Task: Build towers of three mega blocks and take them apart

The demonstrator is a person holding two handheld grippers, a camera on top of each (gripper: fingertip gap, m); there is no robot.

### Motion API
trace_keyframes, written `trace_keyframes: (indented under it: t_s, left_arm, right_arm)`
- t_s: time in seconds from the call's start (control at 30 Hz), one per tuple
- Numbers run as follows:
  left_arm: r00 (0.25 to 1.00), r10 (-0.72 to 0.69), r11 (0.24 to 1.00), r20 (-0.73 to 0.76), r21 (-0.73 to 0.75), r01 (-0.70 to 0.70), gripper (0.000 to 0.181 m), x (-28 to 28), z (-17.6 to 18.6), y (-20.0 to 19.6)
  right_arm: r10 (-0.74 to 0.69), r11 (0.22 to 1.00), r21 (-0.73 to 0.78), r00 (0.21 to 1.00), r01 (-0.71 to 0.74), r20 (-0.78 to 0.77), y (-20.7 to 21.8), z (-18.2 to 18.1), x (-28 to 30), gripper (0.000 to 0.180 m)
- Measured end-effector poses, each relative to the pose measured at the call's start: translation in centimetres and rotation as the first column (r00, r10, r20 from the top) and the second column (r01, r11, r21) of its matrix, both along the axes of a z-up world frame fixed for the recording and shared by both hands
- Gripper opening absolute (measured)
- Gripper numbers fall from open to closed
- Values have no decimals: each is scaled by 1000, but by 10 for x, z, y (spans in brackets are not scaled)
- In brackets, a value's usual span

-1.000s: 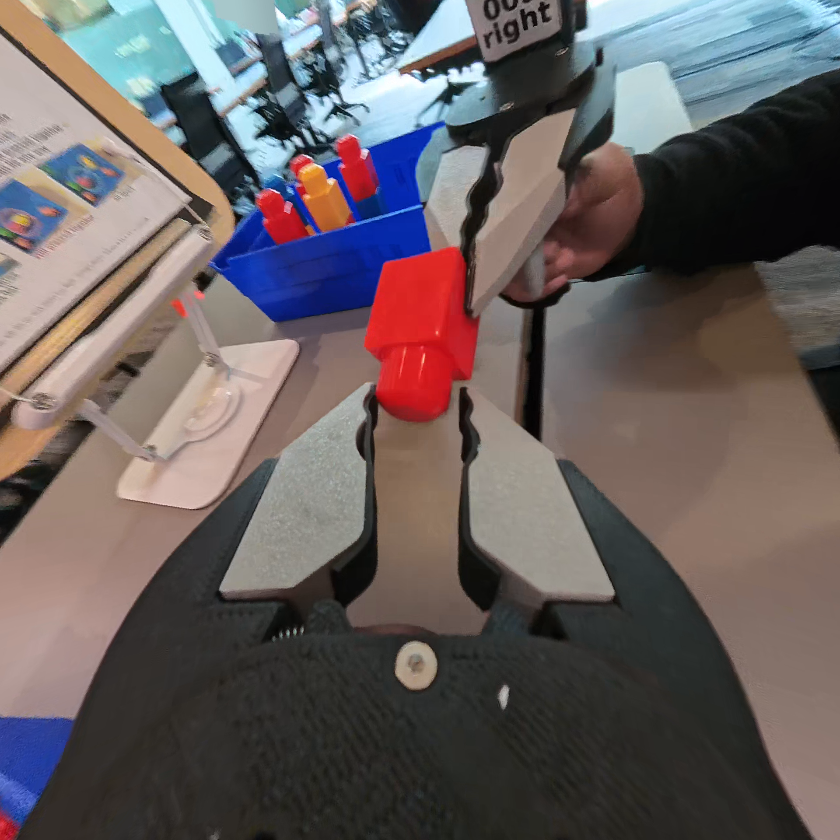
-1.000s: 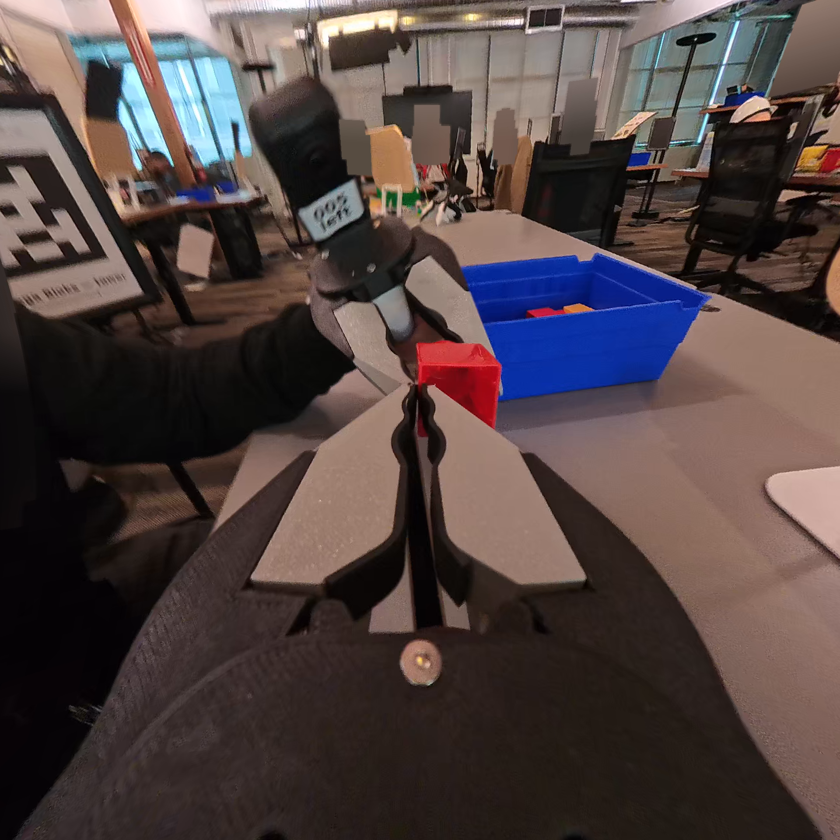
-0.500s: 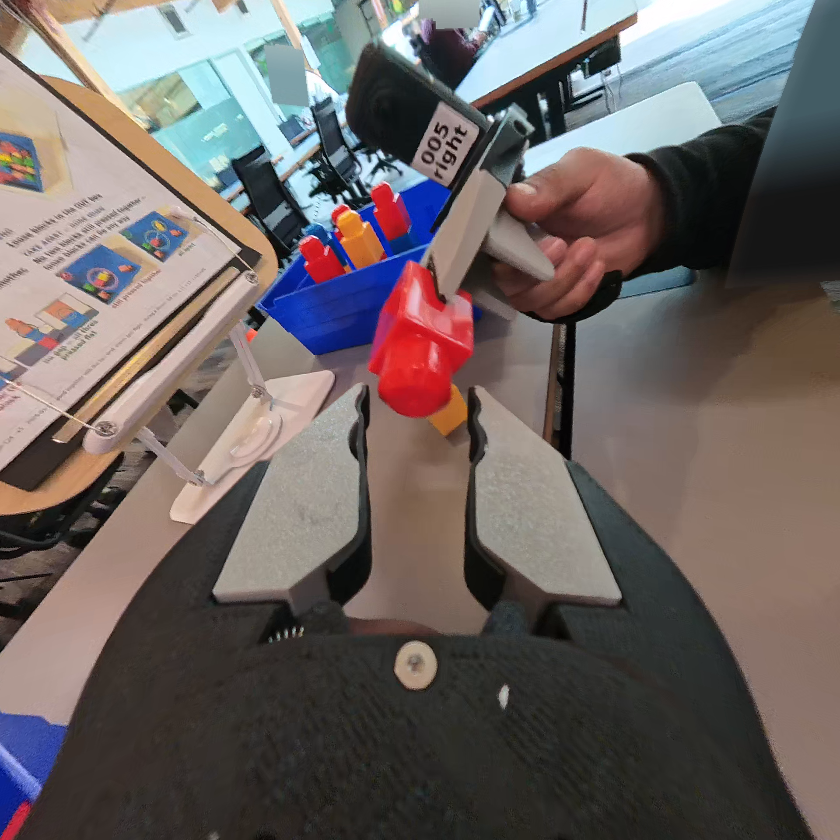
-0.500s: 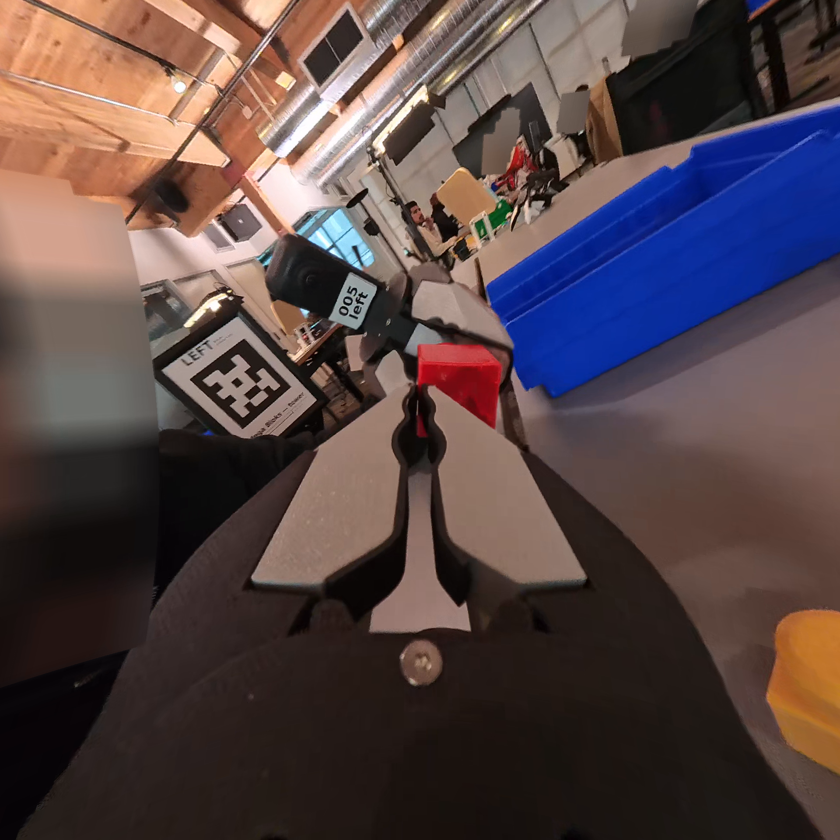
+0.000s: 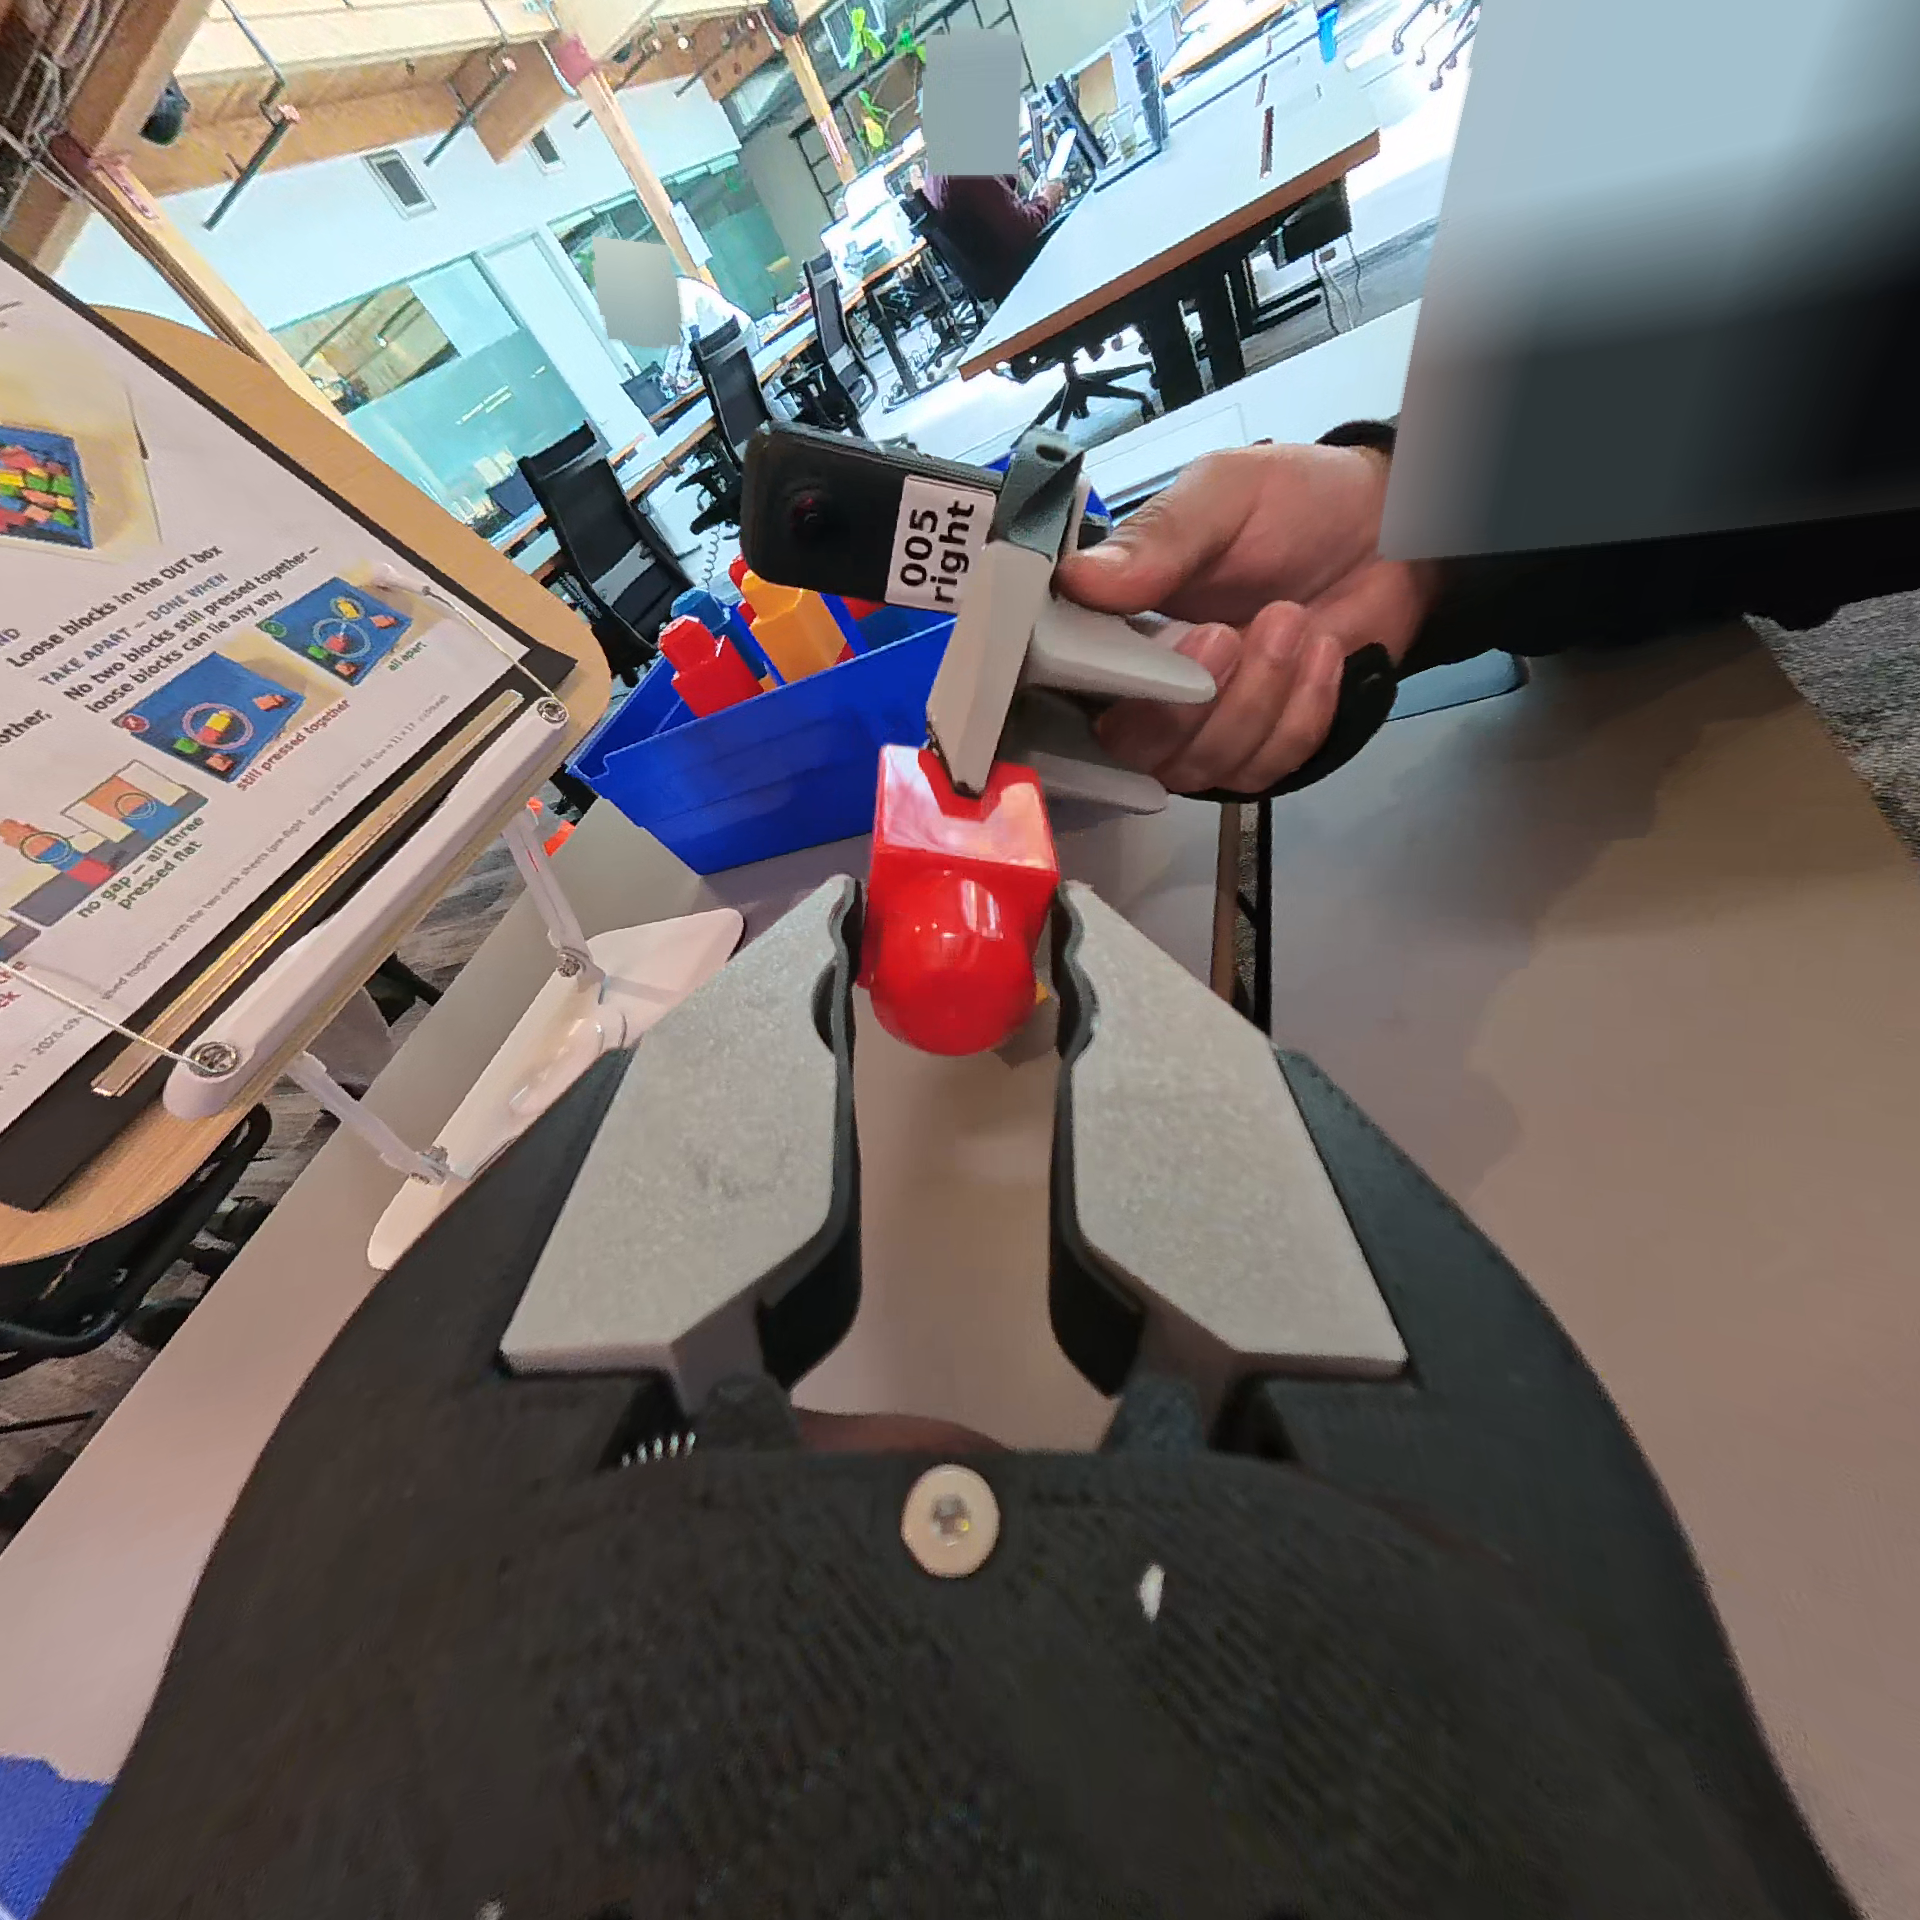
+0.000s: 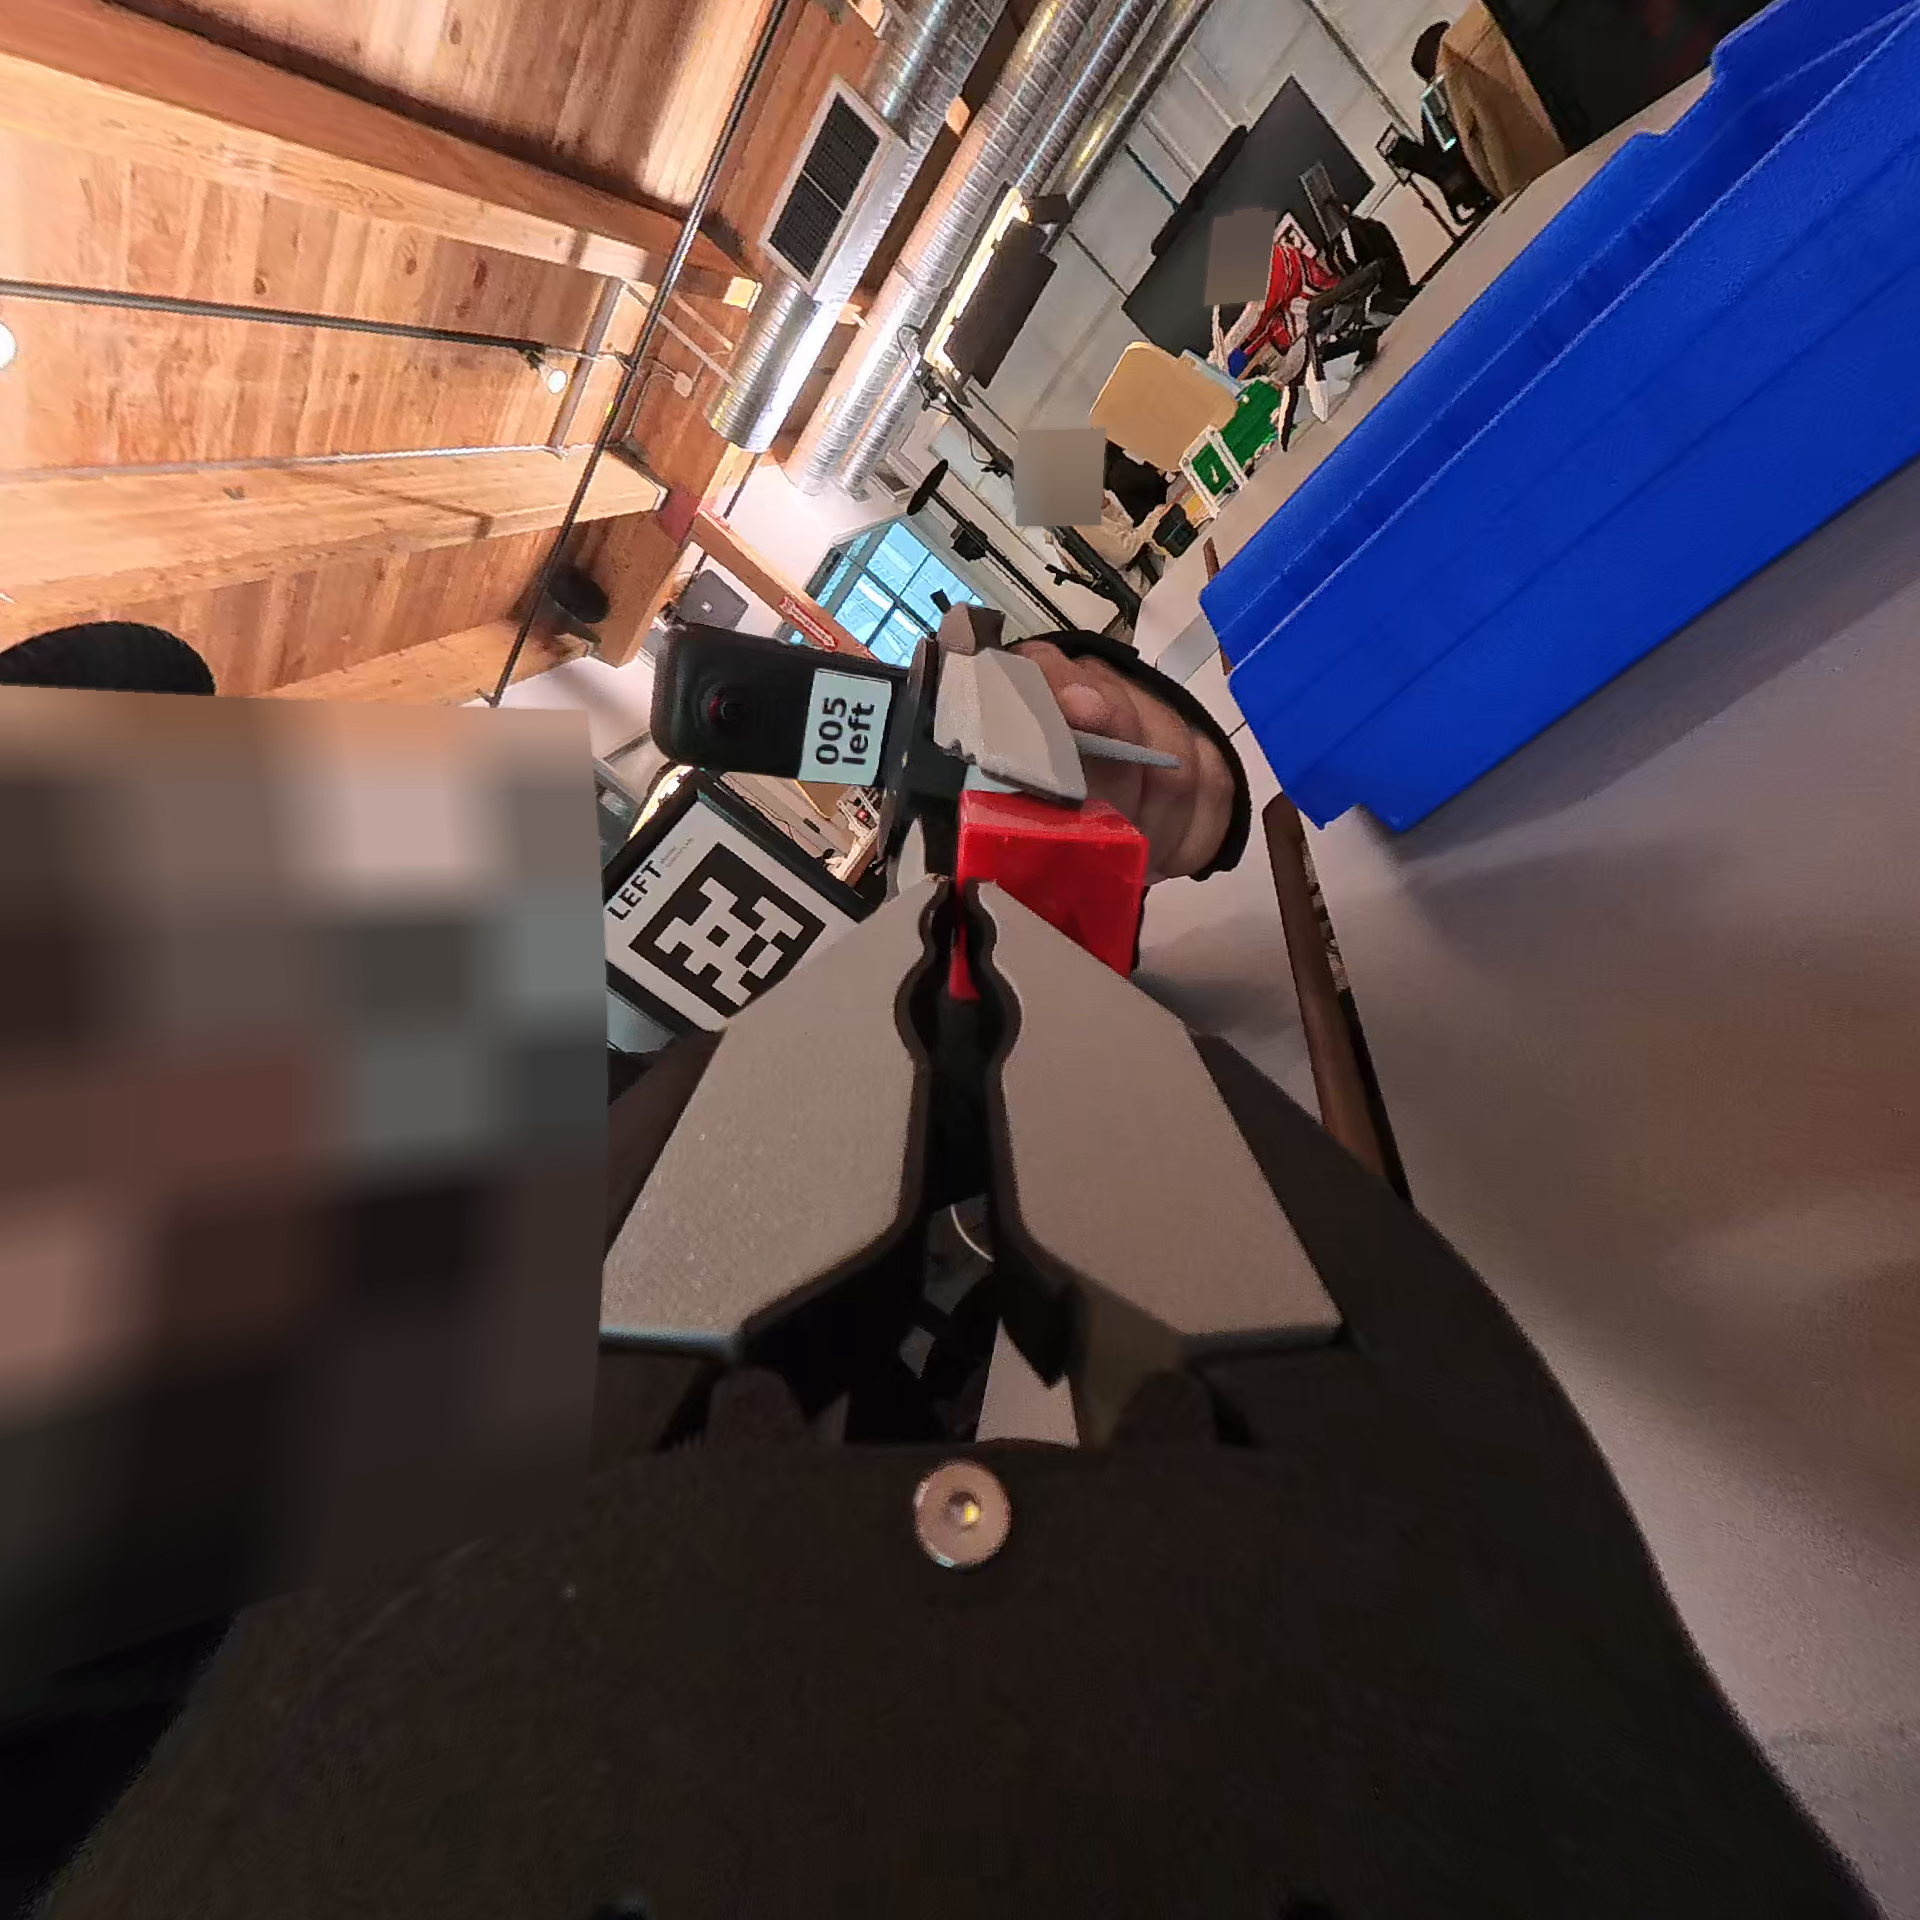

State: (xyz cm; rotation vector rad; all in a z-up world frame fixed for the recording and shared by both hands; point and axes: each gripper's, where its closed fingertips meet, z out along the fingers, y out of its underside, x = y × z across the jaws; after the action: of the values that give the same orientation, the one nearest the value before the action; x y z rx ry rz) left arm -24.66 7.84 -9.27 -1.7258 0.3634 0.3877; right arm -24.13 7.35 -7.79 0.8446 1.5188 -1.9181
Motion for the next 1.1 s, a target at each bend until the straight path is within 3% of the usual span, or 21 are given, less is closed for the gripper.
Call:
trace_keyframes:
  t_s: [0.13, 0.2, 0.33, 0.47, 0.67, 0.9, 1.1]
  left_arm:
    - [998, -15, 999, 57, -51, 18, 33, 1, -4, 0]
    - [995, -16, 998, 96, -52, 21, 33, -1, -4, -1]
    - [976, -37, 994, 216, -94, 59, 32, -3, -11, -5]
    - [951, -43, 982, 308, -164, 98, 32, 0, -25, -7]
    - [899, -73, 969, 431, -184, 167, 32, 6, -31, -10]
    - [856, -102, 962, 508, -169, 215, 32, 10, -34, -10]
    - [874, -109, 983, 473, -80, 165, 34, 1, -21, -9]
  right_arm:
    - [-17, 997, 71, 998, 21, -57, 2, -6, -1, 3]
    - [-60, 985, 154, 992, 76, -112, 4, -13, -6, 15]
    - [-91, 916, 349, 952, 196, -294, 11, -26, -13, 26]
    - [-31, 843, 463, 883, 275, -468, 9, -33, -9, 32]
    - [91, 777, 547, 805, 311, -586, -2, -45, 0, 39]
    - [121, 755, 576, 796, 314, -593, -7, -51, 2, 32]
    - [14, 840, 477, 869, 259, -495, -6, -40, -4, 31]
